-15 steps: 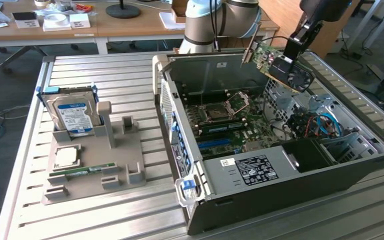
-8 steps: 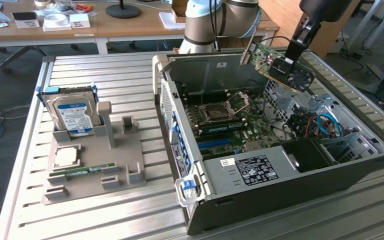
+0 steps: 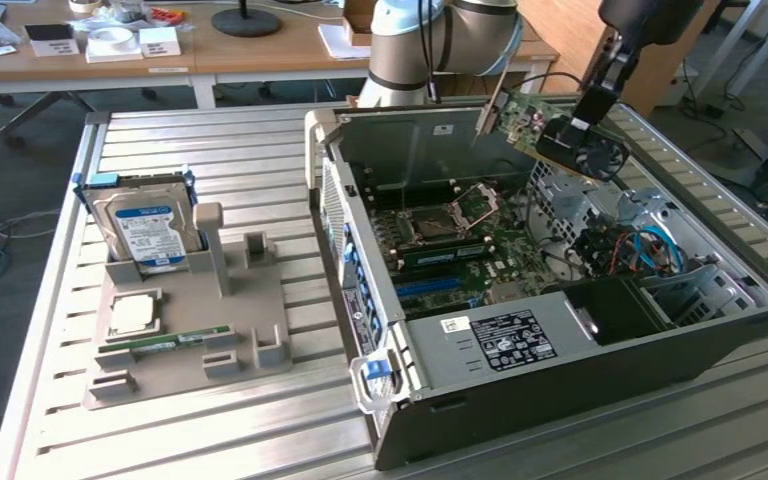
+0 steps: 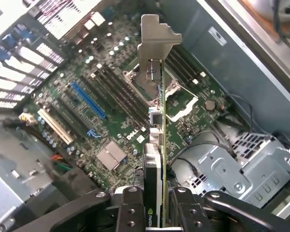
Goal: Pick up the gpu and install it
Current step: 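Insert the gpu into the slot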
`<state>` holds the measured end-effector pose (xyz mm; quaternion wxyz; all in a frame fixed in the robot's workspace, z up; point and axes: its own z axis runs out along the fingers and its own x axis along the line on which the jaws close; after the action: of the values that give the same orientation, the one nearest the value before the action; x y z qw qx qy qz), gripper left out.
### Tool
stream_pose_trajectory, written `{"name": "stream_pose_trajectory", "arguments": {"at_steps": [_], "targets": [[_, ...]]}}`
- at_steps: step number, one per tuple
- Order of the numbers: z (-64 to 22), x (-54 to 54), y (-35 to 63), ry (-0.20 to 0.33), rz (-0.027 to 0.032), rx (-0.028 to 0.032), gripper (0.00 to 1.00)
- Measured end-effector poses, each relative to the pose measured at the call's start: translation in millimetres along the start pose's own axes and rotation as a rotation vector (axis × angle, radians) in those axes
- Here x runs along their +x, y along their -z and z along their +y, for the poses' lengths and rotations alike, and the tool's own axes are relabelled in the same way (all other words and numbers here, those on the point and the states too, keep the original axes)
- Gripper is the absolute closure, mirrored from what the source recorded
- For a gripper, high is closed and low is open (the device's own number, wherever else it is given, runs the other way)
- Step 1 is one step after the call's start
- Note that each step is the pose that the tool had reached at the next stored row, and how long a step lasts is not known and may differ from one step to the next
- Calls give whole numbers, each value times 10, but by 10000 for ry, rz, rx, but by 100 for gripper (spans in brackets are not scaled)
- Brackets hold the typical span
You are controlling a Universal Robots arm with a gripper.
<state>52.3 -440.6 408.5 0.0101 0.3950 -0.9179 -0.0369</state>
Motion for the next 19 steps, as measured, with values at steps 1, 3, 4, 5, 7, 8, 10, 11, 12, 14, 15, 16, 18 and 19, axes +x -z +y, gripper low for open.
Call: {"name": "stream_pose_trajectory", "arguments": {"at_steps": [1,3,4,5,7,8,10,11,12,14,15,16,18,19], "targets": [[0,0,-1,140,11,-1,73],[0,0,-2,420,33,-3,73],[0,0,-3,557,44,-3,73],[0,0,-4,700,57,-4,73],[-1,0,-5,980,79,-7,73],[-1,0,-6,1124,90,-7,73],[-1,0,-6,1360,109,-9,73],[-1,0,-6,1390,111,-9,73],[-1,0,-6,1392,112,-9,73],[-1,0,-6,1393,112,-9,73],[-1,0,-7,1393,111,-10,73],[-1,0,-7,1393,111,-9,73],[-1,0,-7,1393,111,-10,73],[-1,0,-7,1393,112,-10,73]]}}
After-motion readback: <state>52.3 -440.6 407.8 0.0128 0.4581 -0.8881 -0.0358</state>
